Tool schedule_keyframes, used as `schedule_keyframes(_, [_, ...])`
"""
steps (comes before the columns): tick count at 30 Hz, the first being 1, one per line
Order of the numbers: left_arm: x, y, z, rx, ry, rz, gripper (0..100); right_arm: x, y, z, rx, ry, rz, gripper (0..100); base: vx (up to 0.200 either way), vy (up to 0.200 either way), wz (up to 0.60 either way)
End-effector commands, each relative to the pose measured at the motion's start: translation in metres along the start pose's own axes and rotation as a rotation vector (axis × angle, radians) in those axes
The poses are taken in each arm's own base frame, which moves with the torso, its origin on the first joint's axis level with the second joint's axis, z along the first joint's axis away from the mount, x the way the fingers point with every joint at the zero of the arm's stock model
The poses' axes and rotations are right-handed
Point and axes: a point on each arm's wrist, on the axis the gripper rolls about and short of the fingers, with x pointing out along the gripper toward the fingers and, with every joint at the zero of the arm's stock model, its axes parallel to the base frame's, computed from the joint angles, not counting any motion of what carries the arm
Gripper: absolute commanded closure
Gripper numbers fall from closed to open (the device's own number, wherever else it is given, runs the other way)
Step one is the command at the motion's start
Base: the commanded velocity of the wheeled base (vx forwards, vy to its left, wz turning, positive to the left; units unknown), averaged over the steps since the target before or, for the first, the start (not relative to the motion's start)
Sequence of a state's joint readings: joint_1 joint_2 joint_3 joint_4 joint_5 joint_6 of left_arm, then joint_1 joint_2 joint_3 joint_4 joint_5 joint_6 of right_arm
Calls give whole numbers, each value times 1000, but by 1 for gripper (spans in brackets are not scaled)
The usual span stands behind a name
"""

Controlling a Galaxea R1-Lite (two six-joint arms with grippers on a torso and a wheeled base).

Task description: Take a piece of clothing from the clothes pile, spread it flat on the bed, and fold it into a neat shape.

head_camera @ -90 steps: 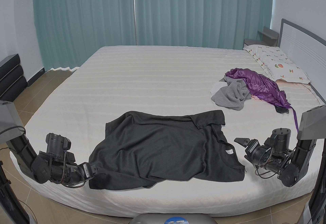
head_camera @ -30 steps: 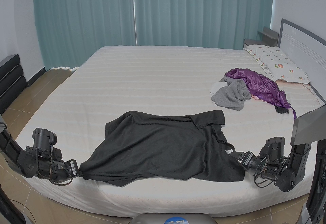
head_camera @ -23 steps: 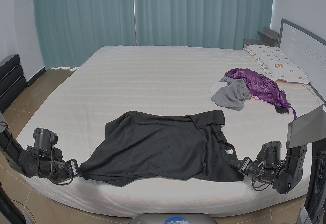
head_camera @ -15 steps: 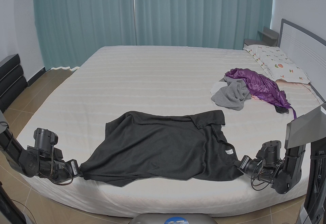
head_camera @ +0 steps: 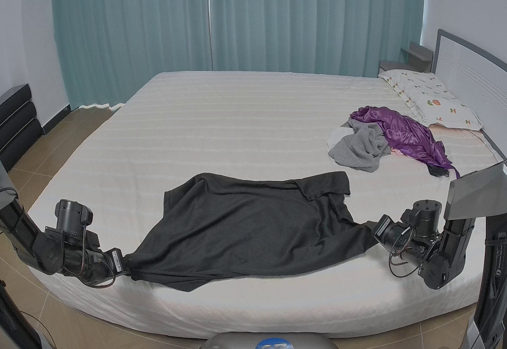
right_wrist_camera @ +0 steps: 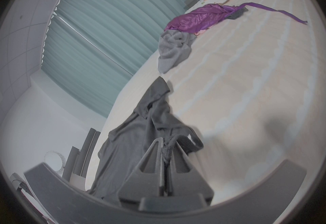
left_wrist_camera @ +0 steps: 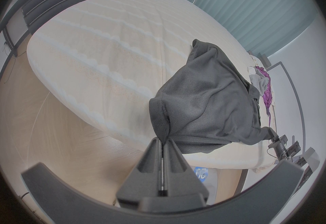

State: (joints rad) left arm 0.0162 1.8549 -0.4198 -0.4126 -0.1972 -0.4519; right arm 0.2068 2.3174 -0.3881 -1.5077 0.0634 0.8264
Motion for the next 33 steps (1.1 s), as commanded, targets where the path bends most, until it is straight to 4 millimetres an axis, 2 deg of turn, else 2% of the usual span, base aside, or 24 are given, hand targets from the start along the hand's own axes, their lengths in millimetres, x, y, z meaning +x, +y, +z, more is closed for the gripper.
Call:
schedule_keyframes(1, [3, 1, 0, -3, 9, 4, 100, 15, 3, 8, -2, -43, 27, 100, 0, 0, 0])
schedule_keyframes(5, [3, 0, 1, -4, 7, 1, 100, 24, 8, 17, -3, -81, 59, 100, 0, 0, 0])
schedule_keyframes(11, [3, 0, 1, -4, 7, 0, 100, 49, 18, 32, -3, -107, 79, 100, 0, 0, 0])
schedule_keyframes(15, [3, 0, 1, -4, 9, -3, 100, 60, 19, 34, -2, -105, 68, 100, 0, 0, 0])
schedule_keyframes(17, [4, 1, 1, -5, 13, 1, 100, 79, 16, 32, -1, -114, 39, 100, 0, 0, 0])
schedule_keyframes(18, [4, 1, 1, -5, 13, 1, 100, 79, 16, 32, -1, -114, 39, 100, 0, 0, 0])
schedule_keyframes(19, [5, 1, 0, -6, 15, 2, 100, 88, 14, 33, -1, -126, 30, 100, 0, 0, 0])
schedule_keyframes(23, [7, 2, 0, -7, 21, 5, 100, 103, 14, 34, -1, -118, 18, 100, 0, 0, 0])
schedule_keyframes(24, [8, 2, 1, -6, 17, 4, 100, 108, 14, 33, -1, -117, 19, 0, 0, 0, 0])
schedule_keyframes(29, [14, 3, 0, -7, 7, 5, 100, 120, 16, 36, -2, -132, 45, 0, 0, 0, 0])
schedule_keyframes(33, [18, 5, 0, -20, 9, 7, 100, 117, 19, 40, 4, -154, 63, 0, 0, 0, 0])
